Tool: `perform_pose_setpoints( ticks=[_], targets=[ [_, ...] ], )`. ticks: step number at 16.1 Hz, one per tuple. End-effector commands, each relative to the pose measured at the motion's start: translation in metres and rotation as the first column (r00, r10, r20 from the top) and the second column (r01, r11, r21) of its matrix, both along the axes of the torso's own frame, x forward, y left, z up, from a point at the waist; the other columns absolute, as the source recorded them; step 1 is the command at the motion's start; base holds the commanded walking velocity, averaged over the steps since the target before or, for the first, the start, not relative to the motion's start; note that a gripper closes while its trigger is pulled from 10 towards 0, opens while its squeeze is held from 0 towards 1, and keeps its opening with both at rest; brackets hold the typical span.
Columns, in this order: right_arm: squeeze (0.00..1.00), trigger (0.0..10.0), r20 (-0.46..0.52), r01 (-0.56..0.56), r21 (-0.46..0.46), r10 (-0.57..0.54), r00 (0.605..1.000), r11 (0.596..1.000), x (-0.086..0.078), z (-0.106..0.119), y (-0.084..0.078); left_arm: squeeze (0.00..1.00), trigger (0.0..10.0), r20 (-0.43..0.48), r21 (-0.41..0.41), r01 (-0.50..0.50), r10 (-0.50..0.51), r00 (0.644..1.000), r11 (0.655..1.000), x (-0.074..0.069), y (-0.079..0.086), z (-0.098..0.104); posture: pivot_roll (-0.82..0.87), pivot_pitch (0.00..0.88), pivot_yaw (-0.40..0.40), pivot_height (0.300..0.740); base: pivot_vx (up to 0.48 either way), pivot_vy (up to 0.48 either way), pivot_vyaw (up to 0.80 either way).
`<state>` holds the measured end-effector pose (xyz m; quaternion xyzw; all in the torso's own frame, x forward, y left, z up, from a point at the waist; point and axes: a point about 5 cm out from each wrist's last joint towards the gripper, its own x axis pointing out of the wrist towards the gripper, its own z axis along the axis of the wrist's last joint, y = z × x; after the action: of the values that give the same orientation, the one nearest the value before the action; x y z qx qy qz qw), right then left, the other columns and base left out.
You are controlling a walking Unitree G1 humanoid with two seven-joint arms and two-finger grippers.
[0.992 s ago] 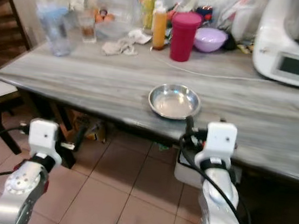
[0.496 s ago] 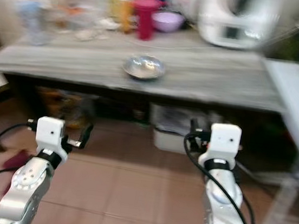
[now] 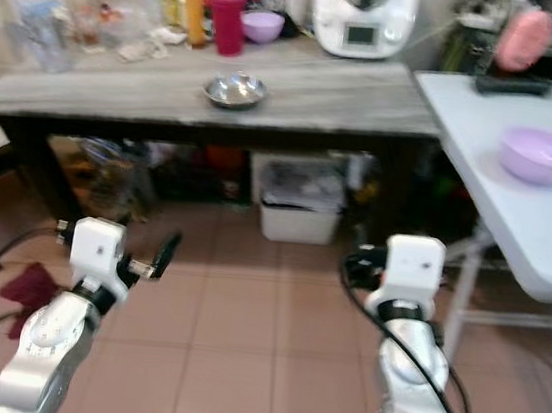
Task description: Setting the table
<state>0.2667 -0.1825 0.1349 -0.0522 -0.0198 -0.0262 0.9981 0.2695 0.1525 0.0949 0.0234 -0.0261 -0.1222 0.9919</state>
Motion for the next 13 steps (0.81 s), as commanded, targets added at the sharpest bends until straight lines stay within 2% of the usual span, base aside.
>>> perform_pose_setpoints(
  ticks=[1, 2, 12, 13],
  targets=[
    [0.00, 10.0, 0.017, -0.023, 0.010, 0.023, 1.000, 1.000, 0.0016, 0.0042, 0.0079, 0.00, 10.0, -0.007, 0.009, -0.011, 0.011, 1.000, 1.000, -0.0013, 0.0061, -0.0012, -0.22, 0.053, 0.046, 0.740, 0.000, 0.000, 0.00],
    [0.00, 10.0, 0.017, -0.023, 0.011, 0.023, 1.000, 1.000, 0.0017, 0.0041, 0.0082, 0.00, 10.0, -0.007, -0.004, -0.004, 0.004, 1.000, 1.000, -0.0010, 0.0057, -0.0005, -0.22, 0.052, 0.047, 0.740, 0.000, 0.000, 0.00],
    [0.00, 10.0, 0.009, -0.021, 0.018, 0.021, 1.000, 1.000, 0.0022, 0.0016, 0.0100, 0.00, 10.0, -0.012, -0.028, 0.036, -0.036, 0.999, 0.999, -0.0010, 0.0007, -0.0002, -0.22, 0.058, 0.053, 0.740, 0.000, -0.480, 0.00],
    [0.00, 10.0, 0.008, -0.020, 0.020, 0.020, 1.000, 1.000, 0.0022, 0.0014, 0.0103, 0.00, 10.0, -0.012, -0.029, 0.039, -0.039, 0.999, 0.999, -0.0008, -0.0002, -0.0001, -0.22, 0.059, 0.054, 0.740, 0.000, -0.480, -0.58]
  ],
)
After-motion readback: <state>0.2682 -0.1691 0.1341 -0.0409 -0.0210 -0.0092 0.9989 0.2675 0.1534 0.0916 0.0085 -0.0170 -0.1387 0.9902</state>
